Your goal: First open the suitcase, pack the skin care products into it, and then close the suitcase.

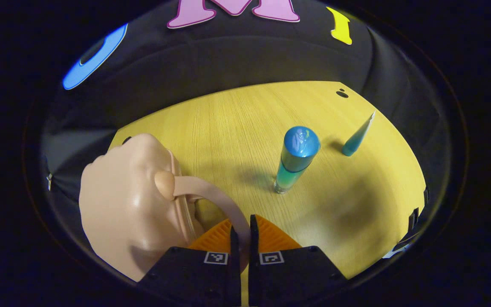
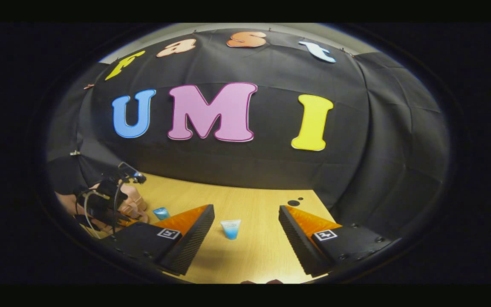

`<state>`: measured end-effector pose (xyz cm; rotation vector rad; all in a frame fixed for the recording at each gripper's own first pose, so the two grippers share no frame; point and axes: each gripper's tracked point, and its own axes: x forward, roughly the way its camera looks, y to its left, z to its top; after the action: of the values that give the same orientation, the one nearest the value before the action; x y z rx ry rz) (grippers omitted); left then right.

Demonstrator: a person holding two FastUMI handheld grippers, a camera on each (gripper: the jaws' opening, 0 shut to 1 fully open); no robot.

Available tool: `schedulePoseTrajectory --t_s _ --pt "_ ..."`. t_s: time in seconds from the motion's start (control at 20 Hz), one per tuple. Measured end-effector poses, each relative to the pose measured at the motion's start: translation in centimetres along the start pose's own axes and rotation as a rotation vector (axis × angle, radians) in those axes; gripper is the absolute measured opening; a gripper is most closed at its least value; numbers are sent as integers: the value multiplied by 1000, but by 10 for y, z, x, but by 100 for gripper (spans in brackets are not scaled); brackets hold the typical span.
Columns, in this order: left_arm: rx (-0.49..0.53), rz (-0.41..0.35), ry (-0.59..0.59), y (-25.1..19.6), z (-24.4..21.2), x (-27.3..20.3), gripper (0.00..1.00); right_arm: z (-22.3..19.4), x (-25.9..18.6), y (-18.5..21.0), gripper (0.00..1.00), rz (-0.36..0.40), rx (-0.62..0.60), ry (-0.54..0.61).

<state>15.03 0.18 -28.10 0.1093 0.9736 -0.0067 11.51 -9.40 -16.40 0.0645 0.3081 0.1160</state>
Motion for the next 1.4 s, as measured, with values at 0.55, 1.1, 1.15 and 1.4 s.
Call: schedulePoseTrajectory --t_s 0.55,1.1,1.15,1.4 --pt "-55 118 -211 134 77 -176 12 -1 9 31 96 127 7 -1" --pt "-235 353 -303 438 -23 -238 7 10 -10 115 96 76 -68 18" --pt "-260 361 -289 465 -40 -225 7 8 -12 124 96 67 -64 36" --pt "-429 291 -163 554 -125 -140 7 18 -26 157 96 43 -51 37"
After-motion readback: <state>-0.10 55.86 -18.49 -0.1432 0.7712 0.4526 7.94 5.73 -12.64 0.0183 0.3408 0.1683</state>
